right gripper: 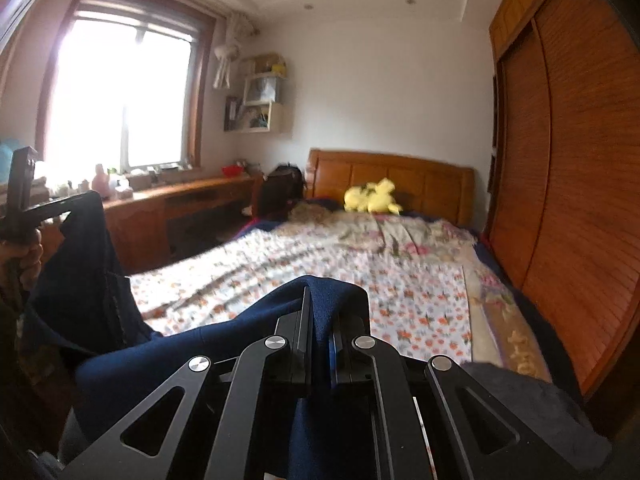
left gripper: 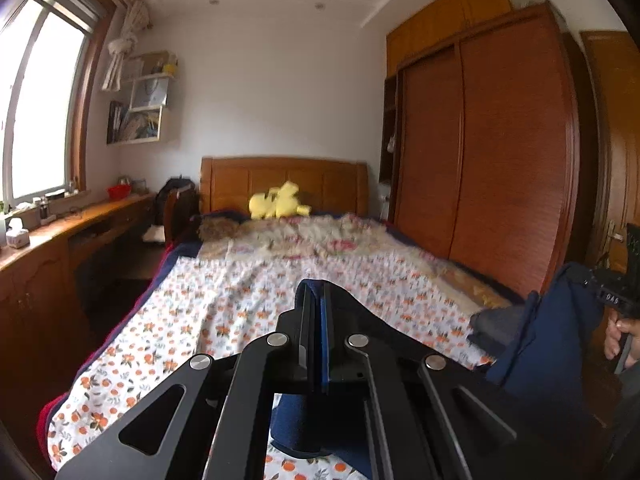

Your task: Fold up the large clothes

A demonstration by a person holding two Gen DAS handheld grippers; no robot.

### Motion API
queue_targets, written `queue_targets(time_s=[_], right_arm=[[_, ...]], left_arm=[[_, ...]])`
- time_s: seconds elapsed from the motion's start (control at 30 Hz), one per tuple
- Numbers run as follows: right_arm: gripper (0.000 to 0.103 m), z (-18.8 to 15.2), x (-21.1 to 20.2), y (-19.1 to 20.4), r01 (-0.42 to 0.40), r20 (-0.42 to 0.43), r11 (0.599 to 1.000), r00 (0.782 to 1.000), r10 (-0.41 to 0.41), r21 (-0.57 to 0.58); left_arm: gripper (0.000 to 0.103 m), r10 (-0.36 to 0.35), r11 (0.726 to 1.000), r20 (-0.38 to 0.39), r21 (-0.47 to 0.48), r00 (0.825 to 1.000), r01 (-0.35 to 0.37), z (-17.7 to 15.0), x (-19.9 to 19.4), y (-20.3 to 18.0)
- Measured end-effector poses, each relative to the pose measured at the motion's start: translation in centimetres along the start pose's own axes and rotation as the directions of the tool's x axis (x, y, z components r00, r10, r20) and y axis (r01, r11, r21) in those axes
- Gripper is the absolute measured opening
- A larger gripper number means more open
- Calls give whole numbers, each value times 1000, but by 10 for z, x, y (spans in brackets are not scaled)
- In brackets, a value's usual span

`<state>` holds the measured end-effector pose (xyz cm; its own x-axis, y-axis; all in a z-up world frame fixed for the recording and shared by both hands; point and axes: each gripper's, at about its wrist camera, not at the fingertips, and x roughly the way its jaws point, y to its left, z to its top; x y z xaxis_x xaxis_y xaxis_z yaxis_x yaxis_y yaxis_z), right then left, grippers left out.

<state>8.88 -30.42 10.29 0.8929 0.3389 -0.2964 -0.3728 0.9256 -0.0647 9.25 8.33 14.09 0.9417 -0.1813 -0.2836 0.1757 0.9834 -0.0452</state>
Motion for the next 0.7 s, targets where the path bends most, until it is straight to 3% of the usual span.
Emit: queue_targets(time_s=[0.13,0.37,0.6,0.7], right_arm=[[4,-28,52,-7,10,-108,1000,994,-10,1],[5,-69,132,-19,54,-221,999,974,-54,-5],[6,-113,183,-25,89,-334,996,938,-92,-24],[22,-127,194,-26,87,-371,996,924,-89,-23]], left_arm=[[2,31,999,-92,19,995,-30,-30,50,6],[2,64,998,-228,13,972,-63,-80,141,30],[2,78,997,-310,22,948,-75,-111,185,43],[6,89,996,-333,24,939,-86,-124,193,47]])
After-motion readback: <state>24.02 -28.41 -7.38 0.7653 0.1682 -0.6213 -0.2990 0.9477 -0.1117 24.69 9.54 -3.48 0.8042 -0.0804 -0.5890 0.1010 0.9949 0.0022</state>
